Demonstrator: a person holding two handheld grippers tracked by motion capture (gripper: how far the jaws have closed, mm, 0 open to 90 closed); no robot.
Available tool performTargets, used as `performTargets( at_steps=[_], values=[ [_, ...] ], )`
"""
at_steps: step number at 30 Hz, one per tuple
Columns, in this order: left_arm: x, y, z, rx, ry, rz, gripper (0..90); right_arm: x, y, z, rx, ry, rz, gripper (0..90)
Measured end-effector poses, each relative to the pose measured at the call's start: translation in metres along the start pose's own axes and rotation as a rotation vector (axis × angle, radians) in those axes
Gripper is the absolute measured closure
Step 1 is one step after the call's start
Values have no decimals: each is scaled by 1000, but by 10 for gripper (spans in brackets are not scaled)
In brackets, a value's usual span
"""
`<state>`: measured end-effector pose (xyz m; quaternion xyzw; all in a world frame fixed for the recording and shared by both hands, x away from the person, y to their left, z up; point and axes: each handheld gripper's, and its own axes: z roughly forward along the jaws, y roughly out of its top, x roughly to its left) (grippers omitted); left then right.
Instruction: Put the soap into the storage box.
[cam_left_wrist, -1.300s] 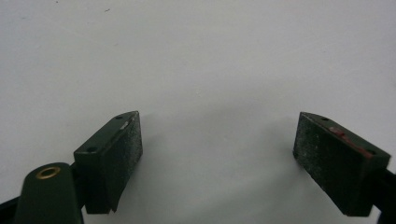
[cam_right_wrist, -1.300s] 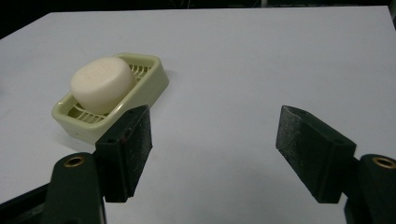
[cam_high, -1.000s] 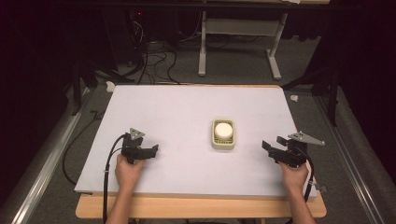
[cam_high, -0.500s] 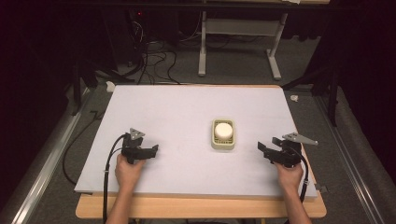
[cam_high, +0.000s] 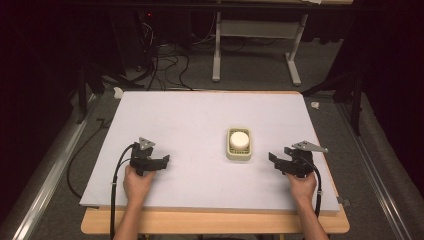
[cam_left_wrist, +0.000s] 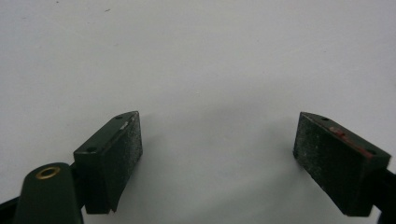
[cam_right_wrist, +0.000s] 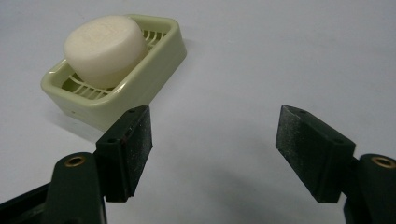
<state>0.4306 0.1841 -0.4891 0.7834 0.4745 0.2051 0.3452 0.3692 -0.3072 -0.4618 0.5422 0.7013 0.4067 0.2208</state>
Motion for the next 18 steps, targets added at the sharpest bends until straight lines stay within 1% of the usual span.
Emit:
performTargets(
  at_steps=[4, 9, 11, 18],
  values=[
    [0, 0, 0, -1, 2, 1, 160, -2, -1, 4, 10, -18, 5, 278],
    [0, 0, 0, -1, 1, 1, 161, -5, -2, 11, 58, -38, 22, 276],
    [0, 0, 0, -1, 1, 1, 161, -5, -2, 13, 65, -43, 13, 276],
    [0, 0, 0, 0, 1, 1, 161, -3, -3, 20, 87, -73, 3, 276]
  ],
)
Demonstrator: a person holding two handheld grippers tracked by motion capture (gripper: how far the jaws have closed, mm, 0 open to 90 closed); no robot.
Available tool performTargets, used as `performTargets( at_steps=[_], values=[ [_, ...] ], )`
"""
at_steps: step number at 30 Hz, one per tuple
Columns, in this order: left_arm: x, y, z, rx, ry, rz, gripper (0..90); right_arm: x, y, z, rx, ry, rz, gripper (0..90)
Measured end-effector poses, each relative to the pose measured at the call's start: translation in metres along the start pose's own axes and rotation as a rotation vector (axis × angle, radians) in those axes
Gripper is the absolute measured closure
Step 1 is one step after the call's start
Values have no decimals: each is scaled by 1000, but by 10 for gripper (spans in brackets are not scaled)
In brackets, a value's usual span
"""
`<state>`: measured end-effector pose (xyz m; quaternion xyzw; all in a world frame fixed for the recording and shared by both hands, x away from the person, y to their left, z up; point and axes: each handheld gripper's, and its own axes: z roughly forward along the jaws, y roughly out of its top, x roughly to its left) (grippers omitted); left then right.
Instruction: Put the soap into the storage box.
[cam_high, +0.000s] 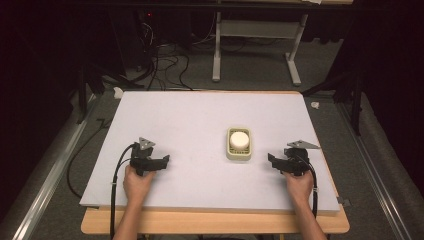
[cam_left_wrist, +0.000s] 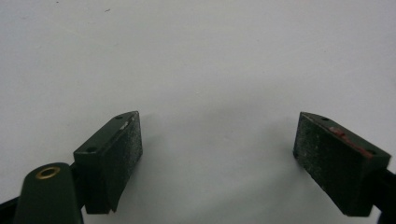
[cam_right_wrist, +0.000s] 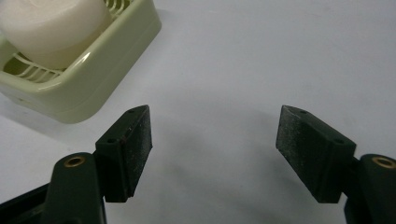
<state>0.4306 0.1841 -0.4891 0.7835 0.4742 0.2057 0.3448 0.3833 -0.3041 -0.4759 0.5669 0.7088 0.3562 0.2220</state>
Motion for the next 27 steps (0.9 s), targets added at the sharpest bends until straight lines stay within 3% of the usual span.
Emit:
performTargets(
  at_steps=[15, 23, 27],
  values=[
    [0, 0, 0, 0, -2, -2, 161, 2, -1, 6, 38, -47, -31, 276],
    [0, 0, 0, 0, -2, -2, 161, 8, -1, 9, 63, -79, -76, 263],
    [0, 0, 0, 0, -2, -2, 160, 8, -1, 10, 66, -68, -81, 240]
  ],
)
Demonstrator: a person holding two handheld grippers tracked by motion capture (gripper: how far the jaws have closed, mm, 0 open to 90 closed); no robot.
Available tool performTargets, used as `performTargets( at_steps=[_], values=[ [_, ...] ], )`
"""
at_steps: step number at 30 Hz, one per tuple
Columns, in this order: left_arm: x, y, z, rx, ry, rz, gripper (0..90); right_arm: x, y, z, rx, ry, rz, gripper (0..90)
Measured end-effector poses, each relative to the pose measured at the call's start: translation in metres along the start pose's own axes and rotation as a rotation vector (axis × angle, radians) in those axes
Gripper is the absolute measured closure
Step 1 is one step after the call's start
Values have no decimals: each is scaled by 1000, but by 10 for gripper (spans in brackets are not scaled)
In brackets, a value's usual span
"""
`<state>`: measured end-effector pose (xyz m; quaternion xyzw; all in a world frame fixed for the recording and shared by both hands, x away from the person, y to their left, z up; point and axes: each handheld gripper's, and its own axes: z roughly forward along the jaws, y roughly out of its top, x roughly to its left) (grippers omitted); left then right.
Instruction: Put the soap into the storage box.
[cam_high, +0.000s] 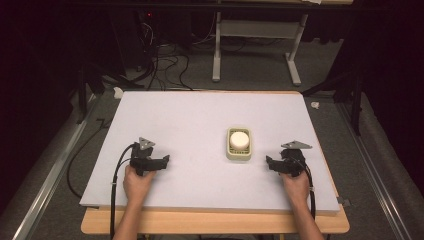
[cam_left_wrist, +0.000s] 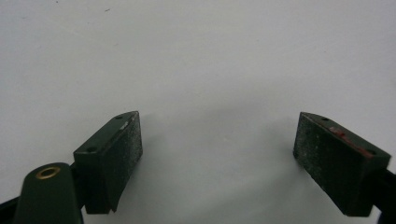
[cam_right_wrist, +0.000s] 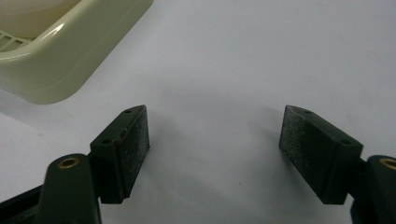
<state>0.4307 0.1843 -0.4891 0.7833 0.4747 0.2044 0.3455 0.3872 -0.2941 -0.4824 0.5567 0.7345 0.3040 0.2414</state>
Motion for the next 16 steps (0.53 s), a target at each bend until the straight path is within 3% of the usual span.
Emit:
performTargets(
  at_steps=[16],
  values=[
    [0, 0, 0, 0, 2, 0, 159, 0, -1, 0, -3, 1, -5, 239]
  ],
)
